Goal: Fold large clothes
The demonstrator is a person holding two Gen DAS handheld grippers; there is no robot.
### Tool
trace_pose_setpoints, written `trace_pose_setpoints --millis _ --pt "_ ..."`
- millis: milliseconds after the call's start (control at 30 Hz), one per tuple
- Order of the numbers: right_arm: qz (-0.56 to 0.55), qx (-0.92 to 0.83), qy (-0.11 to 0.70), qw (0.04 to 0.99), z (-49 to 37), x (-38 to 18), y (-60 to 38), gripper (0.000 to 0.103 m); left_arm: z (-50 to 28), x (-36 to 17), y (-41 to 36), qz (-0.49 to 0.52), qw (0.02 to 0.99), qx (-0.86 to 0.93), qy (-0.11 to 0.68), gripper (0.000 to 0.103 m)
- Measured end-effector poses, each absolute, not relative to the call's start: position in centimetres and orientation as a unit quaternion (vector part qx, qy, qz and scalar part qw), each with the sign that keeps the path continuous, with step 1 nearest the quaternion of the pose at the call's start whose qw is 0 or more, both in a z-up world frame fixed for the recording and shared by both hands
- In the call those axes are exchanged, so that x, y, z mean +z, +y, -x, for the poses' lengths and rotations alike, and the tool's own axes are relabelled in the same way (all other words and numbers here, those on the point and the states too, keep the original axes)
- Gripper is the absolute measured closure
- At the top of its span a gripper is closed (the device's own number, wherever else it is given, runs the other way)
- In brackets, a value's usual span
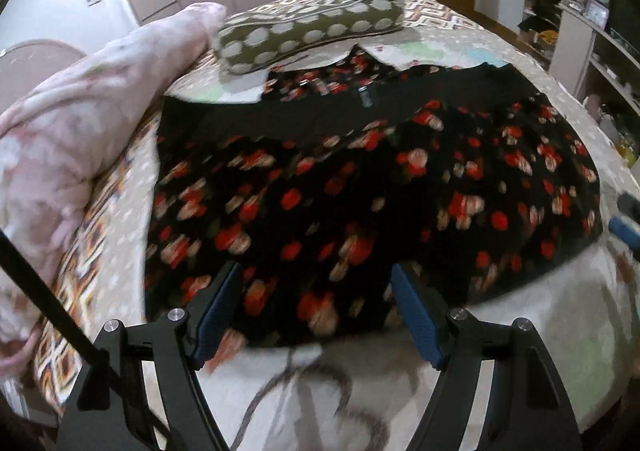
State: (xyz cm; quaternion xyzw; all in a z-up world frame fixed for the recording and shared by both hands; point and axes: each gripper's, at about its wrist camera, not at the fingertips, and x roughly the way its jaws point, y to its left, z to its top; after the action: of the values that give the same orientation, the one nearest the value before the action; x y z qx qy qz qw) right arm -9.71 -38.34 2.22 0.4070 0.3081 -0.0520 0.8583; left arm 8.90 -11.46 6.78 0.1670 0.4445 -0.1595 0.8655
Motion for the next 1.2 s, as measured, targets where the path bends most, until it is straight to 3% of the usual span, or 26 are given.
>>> trace_pose_setpoints --millis 233,500,567,600,633,667,767,1000,1200 --pt "-0.435 -0.041 0.311 0.844 9.6 0.4 -37.1 0.025 -13.1 2.3 -13.7 -0.096 0.847 -0.168 0.495 0.025" --pt "-0.435 -0.045 0.308 0.845 8.1 -0.1 -35.1 0.018 -13.1 1.8 -14.4 -0.111 0.859 -0.153 0.475 0.021" --pt "-0.425 -0.048 0.308 0.850 6.8 -0.1 -34.6 0.018 -13.1 2.4 -13.7 -0.096 0.856 -0.165 0.480 0.023" --pt "-0.422 -0.051 0.309 0.851 6.1 -0.2 -34.4 0.020 -13.0 3.1 -12.9 -0.075 0.852 -0.174 0.488 0.029" --pt "-0.423 -0.056 0.311 0.849 5.6 -0.3 -34.3 0.028 -12.8 3.8 -11.9 -0.053 0.849 -0.183 0.492 0.036" --pt "-0.430 -0.059 0.312 0.845 5.1 -0.5 -34.3 0.046 -12.3 4.8 -10.5 -0.027 0.848 -0.192 0.494 0.038" --pt "-0.467 -0.057 0.309 0.826 4.6 -0.6 -34.9 0.068 -10.1 7.7 -5.3 0.030 0.857 -0.204 0.472 0.038" --pt "-0.233 -0.098 0.342 0.905 0.6 9.1 -27.5 0.076 -5.5 9.6 10.3 0.104 0.881 -0.128 0.443 0.037" --pt "0.018 -0.018 0.337 0.941 -5.9 14.0 -10.3 0.081 -2.8 8.6 22.4 0.196 0.880 -0.046 0.430 0.037"
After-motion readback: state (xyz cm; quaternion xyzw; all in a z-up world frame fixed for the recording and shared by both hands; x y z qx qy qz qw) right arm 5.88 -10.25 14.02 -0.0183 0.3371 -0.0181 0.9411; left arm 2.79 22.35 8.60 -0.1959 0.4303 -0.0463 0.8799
